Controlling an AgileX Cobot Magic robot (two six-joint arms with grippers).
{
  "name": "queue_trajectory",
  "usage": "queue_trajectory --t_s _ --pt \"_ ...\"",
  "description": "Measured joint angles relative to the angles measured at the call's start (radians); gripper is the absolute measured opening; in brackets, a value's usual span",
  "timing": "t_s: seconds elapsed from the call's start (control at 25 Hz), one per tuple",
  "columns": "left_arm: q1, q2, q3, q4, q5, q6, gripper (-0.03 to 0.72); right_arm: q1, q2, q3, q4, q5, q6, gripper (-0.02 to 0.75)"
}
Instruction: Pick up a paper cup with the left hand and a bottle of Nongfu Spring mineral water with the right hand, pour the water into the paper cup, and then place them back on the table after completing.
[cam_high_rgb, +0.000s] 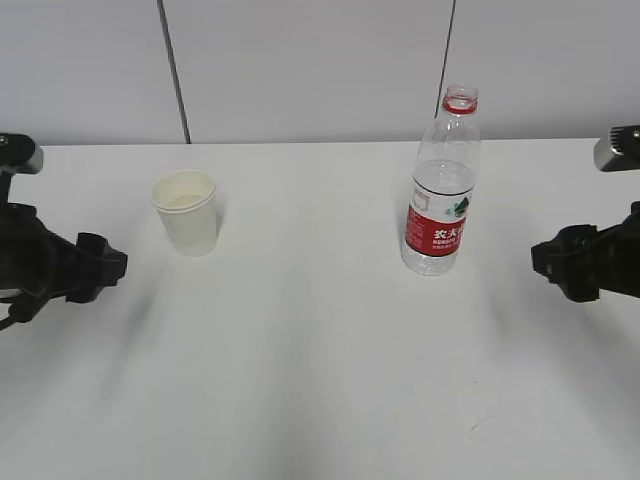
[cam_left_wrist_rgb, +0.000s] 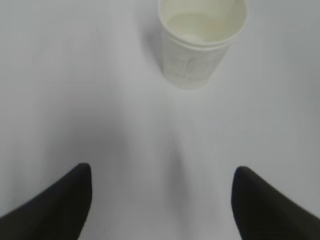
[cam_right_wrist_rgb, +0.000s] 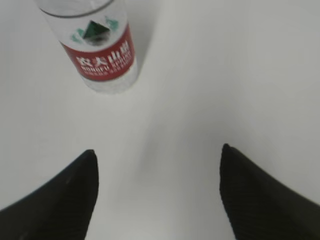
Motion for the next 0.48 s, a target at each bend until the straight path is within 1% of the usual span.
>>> queue_trajectory --t_s 0.16,0.28,0.32,0.48 --pt "0.0 -0.094 0.0 -0.075 0.192 0.0 0.516 0.0 -0.062 -0.099 0.058 0.333 0.008 0.556" --pt "0.0 -0.166 -0.016 -0.095 0.369 0.0 0.508 0.0 -0.078 -0.196 0.111 0.586 0.01 0.556" --pt "0.0 -0.184 -0.031 -0.098 0.443 0.0 0.505 0.0 -0.08 -0.234 0.13 0.68 0.01 0.556" --pt "0.0 -0.24 -0.127 -0.102 0.734 0.0 0.501 0.0 -0.082 -0.356 0.178 0.973 0.01 0.556"
